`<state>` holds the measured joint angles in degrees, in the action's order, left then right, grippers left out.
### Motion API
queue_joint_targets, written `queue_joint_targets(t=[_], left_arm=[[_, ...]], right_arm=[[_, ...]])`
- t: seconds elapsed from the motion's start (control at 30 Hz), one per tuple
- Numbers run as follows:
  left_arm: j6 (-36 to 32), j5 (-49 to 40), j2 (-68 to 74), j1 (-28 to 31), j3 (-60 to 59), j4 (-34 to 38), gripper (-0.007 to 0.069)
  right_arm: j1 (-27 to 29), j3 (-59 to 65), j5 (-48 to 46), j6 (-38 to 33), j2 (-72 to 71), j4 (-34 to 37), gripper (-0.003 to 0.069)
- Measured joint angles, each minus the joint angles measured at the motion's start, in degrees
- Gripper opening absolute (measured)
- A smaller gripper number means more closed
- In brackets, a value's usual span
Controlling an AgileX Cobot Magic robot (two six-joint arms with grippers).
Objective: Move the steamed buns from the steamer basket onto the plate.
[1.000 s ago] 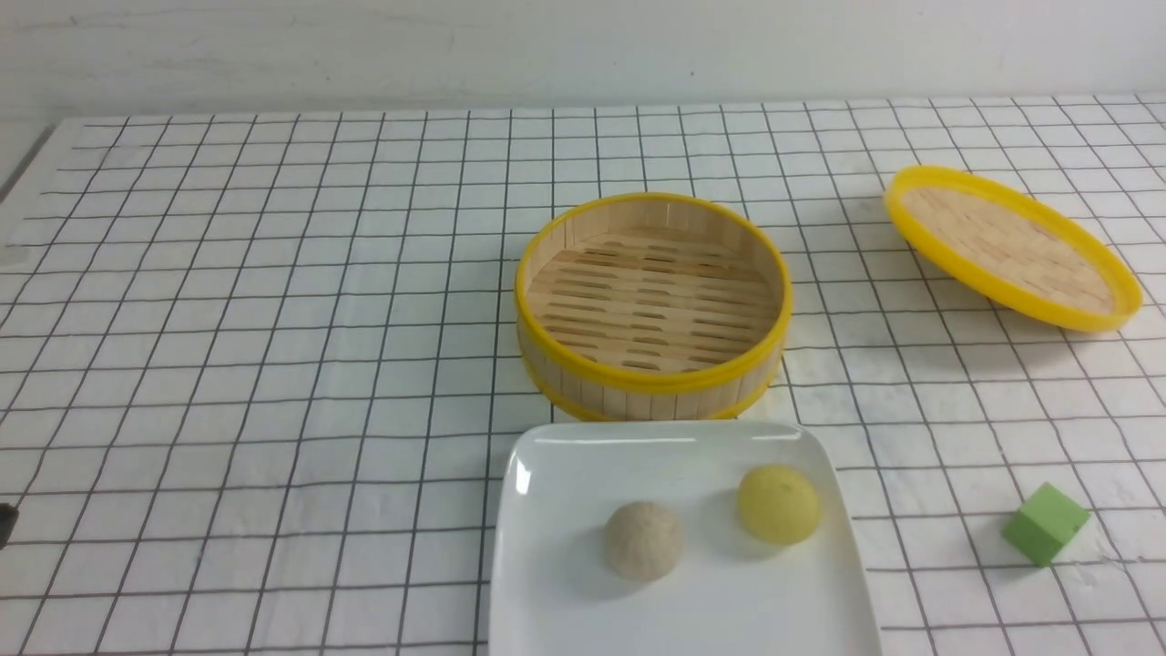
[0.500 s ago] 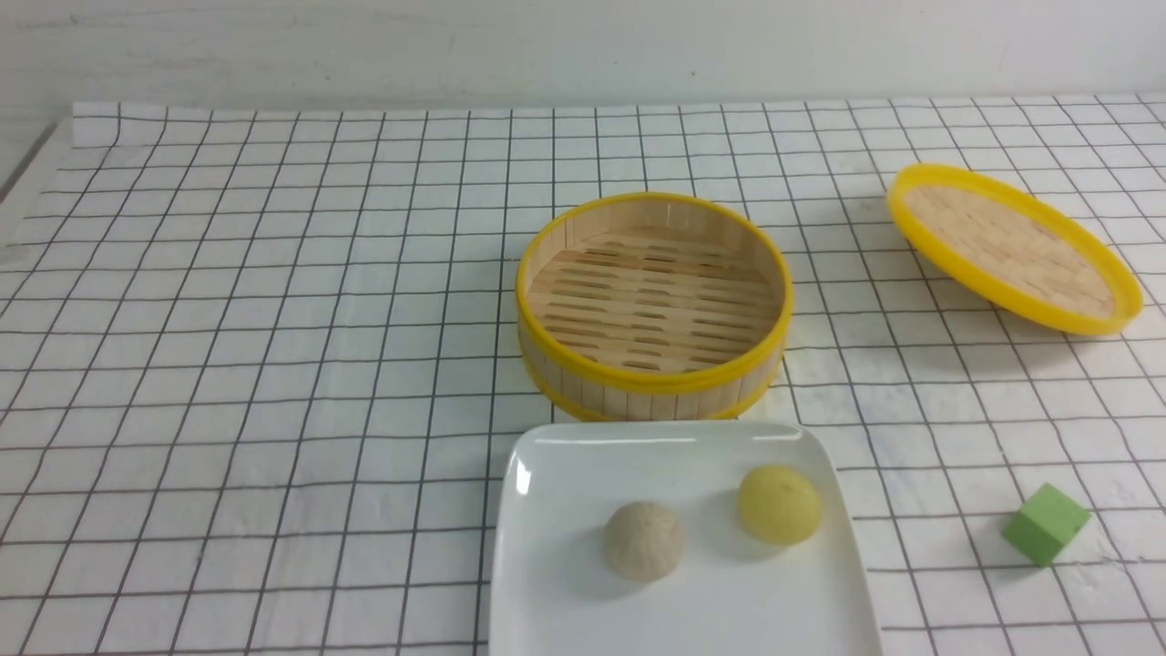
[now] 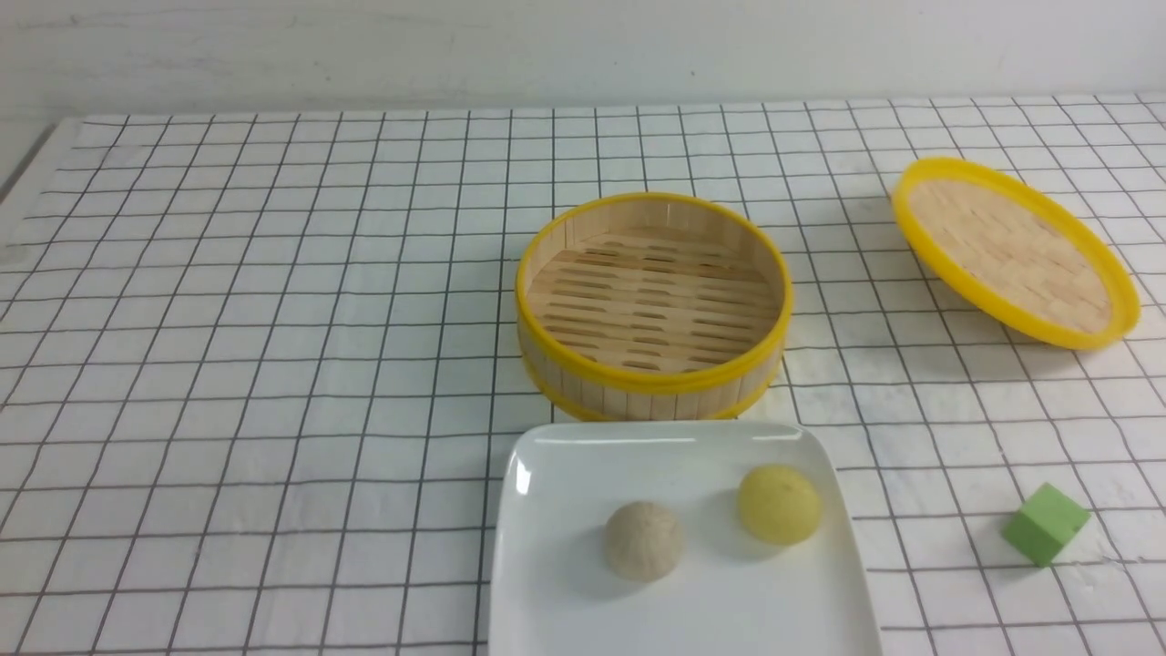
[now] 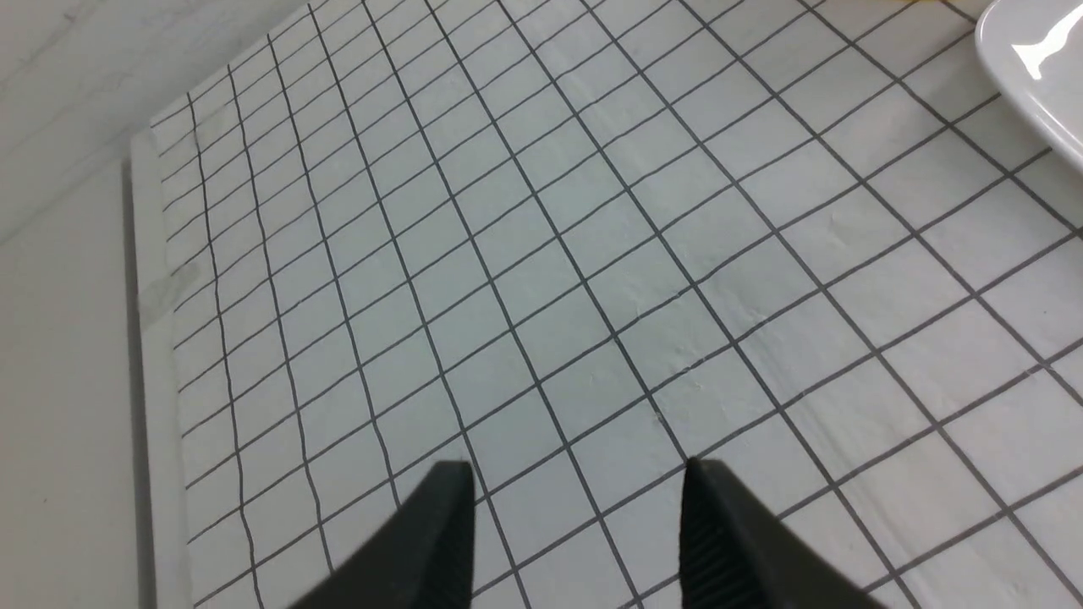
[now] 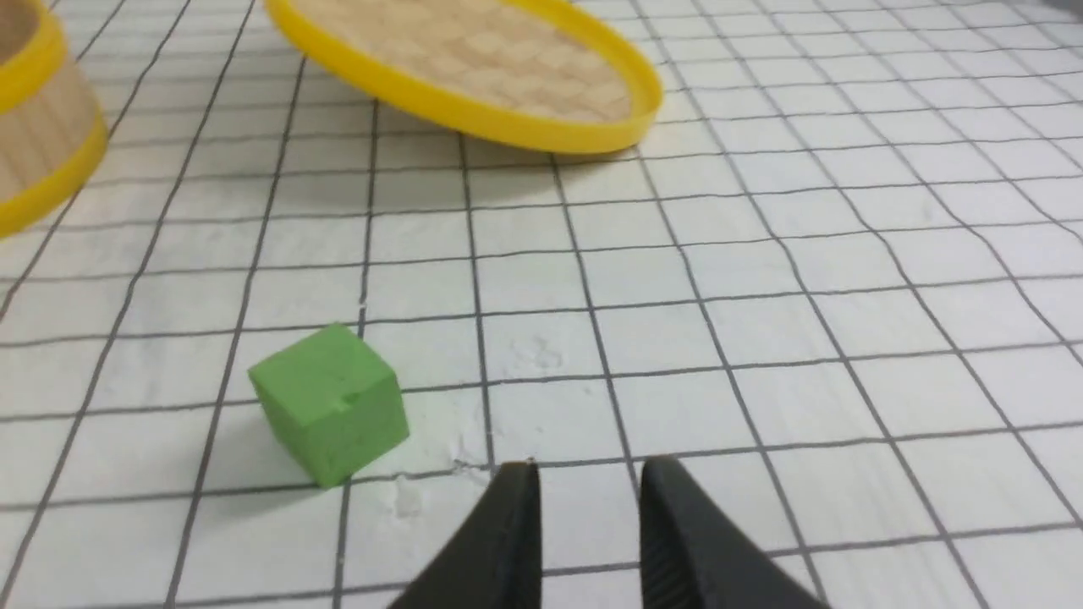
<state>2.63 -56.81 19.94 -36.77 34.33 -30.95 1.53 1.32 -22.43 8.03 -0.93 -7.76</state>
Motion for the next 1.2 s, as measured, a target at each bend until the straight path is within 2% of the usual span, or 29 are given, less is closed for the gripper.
queue_joint_targets(t=[0.03,0.3,0.47,0.63,0.9,1.2], left_arm=[[0.0,-0.32,0.0,0.0,0.0,0.0,0.0355],[0.0,-2.19,0.0,0.0,0.0,0.0,0.0355],[0.0,-4.31,0.0,0.0,0.0,0.0,0.0355],[0.04,-6.17,0.0,0.0,0.0,0.0,0.0355],[0.04,-9.05,0.0,0.0,0.0,0.0,0.0355],[0.04,-9.43,0.0,0.0,0.0,0.05,0.0355]], right_arm=[[0.0,-0.06,-0.16,-3.42,0.0,2.52,0.0199],[0.0,-0.11,-0.29,-14.82,0.0,13.55,0.0206],[0.0,-0.11,-0.41,-18.23,0.0,16.07,0.021],[0.0,-0.11,-0.41,-18.29,0.0,16.09,0.0212],[0.0,-0.11,-0.25,-7.71,0.0,9.53,0.0221],[0.0,-0.11,-0.18,-6.63,0.0,8.69,0.0234]])
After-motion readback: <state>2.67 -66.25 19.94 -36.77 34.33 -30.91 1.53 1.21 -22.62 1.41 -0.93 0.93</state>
